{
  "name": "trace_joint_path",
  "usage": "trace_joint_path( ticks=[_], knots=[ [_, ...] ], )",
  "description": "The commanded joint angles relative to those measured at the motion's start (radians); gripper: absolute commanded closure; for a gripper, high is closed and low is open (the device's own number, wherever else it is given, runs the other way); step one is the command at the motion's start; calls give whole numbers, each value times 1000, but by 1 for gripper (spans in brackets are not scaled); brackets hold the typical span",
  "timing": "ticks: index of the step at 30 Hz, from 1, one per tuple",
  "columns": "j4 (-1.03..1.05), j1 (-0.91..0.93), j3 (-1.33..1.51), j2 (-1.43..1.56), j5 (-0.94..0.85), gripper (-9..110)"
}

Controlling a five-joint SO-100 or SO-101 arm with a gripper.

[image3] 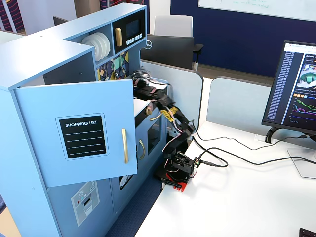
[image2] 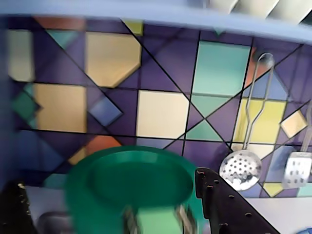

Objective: Pick up the lid from the counter and put it on the green recipient

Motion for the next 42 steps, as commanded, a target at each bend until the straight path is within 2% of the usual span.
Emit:
trace_joint_path(
  ticks=[1,6,8,12,15,20,23,29,36,42],
  knots=[
    [221,5,100,301,20,67],
    [388,23,428,514,43,79],
    [456,12,566,558,-23,87],
    [460,3,888,660,-8,101],
    [480,0,1100,729,-52,101],
    [462,-3,1368,811,69,101],
    [520,0,1465,879,132,101],
    [680,-38,1539,907,270,101],
    [761,-44,1591,907,318,101],
    [822,11,1592,908,238,100]
  ],
)
